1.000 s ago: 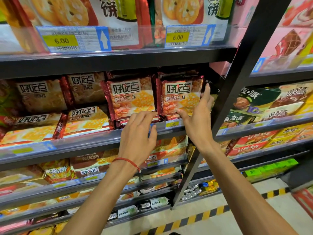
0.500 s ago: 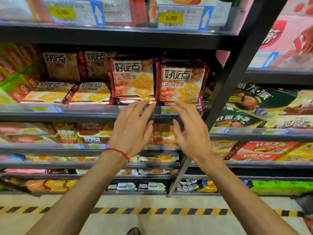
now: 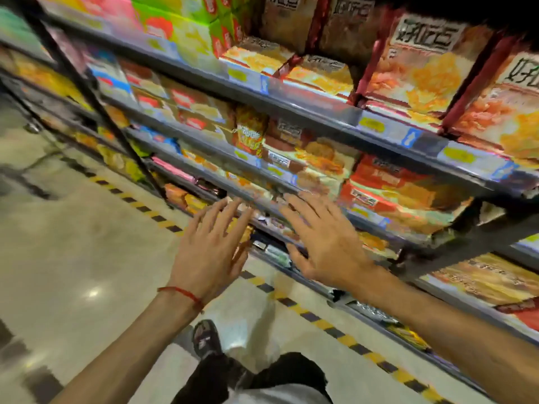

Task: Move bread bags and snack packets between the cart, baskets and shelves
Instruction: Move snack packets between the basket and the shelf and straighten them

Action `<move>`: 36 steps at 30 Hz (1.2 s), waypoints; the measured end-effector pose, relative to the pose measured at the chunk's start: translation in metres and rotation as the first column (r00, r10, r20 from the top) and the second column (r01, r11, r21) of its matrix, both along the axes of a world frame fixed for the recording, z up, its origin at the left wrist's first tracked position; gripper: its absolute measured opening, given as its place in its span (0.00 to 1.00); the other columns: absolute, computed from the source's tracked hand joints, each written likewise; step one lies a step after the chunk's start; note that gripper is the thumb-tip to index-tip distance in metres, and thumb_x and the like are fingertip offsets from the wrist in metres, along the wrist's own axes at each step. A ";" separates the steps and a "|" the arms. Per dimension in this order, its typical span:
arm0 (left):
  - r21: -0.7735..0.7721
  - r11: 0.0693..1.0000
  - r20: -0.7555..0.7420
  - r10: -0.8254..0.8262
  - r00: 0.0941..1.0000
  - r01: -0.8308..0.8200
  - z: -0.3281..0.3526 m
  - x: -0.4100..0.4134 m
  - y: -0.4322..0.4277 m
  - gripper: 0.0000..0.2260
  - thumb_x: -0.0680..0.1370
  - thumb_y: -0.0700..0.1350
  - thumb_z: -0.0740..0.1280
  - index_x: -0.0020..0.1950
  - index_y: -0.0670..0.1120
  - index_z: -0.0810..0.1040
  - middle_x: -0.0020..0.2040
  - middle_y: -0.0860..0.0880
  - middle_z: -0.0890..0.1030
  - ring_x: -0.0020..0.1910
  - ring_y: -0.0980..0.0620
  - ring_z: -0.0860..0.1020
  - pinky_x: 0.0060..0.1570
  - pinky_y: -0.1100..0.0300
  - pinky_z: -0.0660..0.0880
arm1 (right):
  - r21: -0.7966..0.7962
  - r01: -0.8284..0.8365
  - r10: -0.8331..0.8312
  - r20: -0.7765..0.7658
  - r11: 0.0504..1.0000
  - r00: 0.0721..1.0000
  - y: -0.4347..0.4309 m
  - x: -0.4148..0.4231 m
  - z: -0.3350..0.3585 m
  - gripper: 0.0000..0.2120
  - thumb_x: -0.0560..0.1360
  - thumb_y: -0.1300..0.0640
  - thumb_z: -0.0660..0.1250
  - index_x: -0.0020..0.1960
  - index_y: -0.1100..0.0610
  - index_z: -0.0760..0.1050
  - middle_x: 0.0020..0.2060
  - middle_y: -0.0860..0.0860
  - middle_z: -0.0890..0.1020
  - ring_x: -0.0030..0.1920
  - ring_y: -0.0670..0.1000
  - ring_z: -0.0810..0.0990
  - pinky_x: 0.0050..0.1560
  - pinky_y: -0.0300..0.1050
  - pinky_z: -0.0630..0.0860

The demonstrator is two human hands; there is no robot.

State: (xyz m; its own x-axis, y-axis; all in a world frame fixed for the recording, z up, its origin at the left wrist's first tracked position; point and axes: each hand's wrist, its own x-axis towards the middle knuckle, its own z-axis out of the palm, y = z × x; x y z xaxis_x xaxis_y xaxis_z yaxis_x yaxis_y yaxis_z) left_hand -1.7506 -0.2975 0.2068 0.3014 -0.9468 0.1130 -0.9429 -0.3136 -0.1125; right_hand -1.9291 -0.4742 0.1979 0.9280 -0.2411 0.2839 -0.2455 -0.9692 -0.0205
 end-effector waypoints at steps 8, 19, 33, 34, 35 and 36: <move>0.019 0.938 -0.048 0.345 0.937 -0.345 -0.024 0.096 0.133 0.27 0.80 0.56 0.64 0.76 0.46 0.70 0.75 0.43 0.72 0.74 0.38 0.69 0.69 0.39 0.68 | 0.044 -0.204 0.206 -0.066 0.978 0.976 0.099 0.173 -0.018 0.36 0.75 0.42 0.67 0.79 0.55 0.68 0.78 0.55 0.70 0.78 0.59 0.67 0.78 0.61 0.62; 0.123 0.753 0.002 0.651 0.759 -0.647 -0.040 0.293 0.306 0.30 0.83 0.63 0.56 0.80 0.47 0.66 0.79 0.44 0.67 0.78 0.39 0.64 0.74 0.37 0.62 | 0.138 -0.396 0.414 -0.151 0.908 0.898 0.260 0.429 -0.045 0.37 0.79 0.34 0.61 0.81 0.53 0.65 0.80 0.54 0.66 0.79 0.61 0.63 0.78 0.63 0.60; 0.088 0.507 0.017 0.860 0.511 -0.857 -0.057 0.569 0.400 0.30 0.82 0.64 0.57 0.79 0.49 0.68 0.81 0.46 0.64 0.80 0.42 0.62 0.76 0.40 0.60 | 0.115 -0.584 0.595 -0.131 0.803 0.793 0.354 0.769 -0.066 0.36 0.81 0.34 0.55 0.82 0.52 0.63 0.82 0.53 0.64 0.81 0.59 0.60 0.80 0.58 0.51; 0.091 0.485 0.020 0.872 0.489 -0.870 -0.056 0.592 0.403 0.30 0.82 0.64 0.56 0.79 0.49 0.68 0.81 0.46 0.64 0.80 0.42 0.61 0.76 0.40 0.60 | 0.112 -0.595 0.606 -0.134 0.795 0.784 0.359 0.798 -0.066 0.35 0.80 0.34 0.55 0.82 0.52 0.64 0.82 0.53 0.64 0.81 0.59 0.61 0.80 0.59 0.52; 0.090 0.466 0.014 0.883 0.469 -0.880 -0.055 0.616 0.406 0.30 0.82 0.64 0.56 0.79 0.49 0.68 0.81 0.46 0.63 0.80 0.42 0.60 0.76 0.40 0.60 | 0.115 -0.613 0.623 -0.124 0.782 0.772 0.363 0.826 -0.064 0.35 0.80 0.34 0.56 0.81 0.52 0.64 0.81 0.53 0.65 0.81 0.59 0.62 0.80 0.59 0.53; 0.087 0.448 0.005 0.893 0.450 -0.890 -0.053 0.638 0.409 0.30 0.82 0.64 0.55 0.79 0.49 0.67 0.82 0.46 0.63 0.80 0.42 0.60 0.76 0.41 0.60 | 0.125 -0.634 0.646 -0.101 0.763 0.757 0.366 0.853 -0.062 0.35 0.80 0.35 0.58 0.81 0.53 0.65 0.81 0.54 0.66 0.80 0.59 0.63 0.80 0.59 0.55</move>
State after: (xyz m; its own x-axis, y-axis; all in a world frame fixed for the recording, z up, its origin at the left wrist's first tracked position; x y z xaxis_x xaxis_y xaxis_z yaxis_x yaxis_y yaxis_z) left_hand -1.1124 0.1117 0.1535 0.9866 -0.1603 0.0318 -0.1542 -0.9775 -0.1440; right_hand -1.0762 -0.1081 0.1361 0.9000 0.4068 0.1564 0.4258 -0.8972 -0.1167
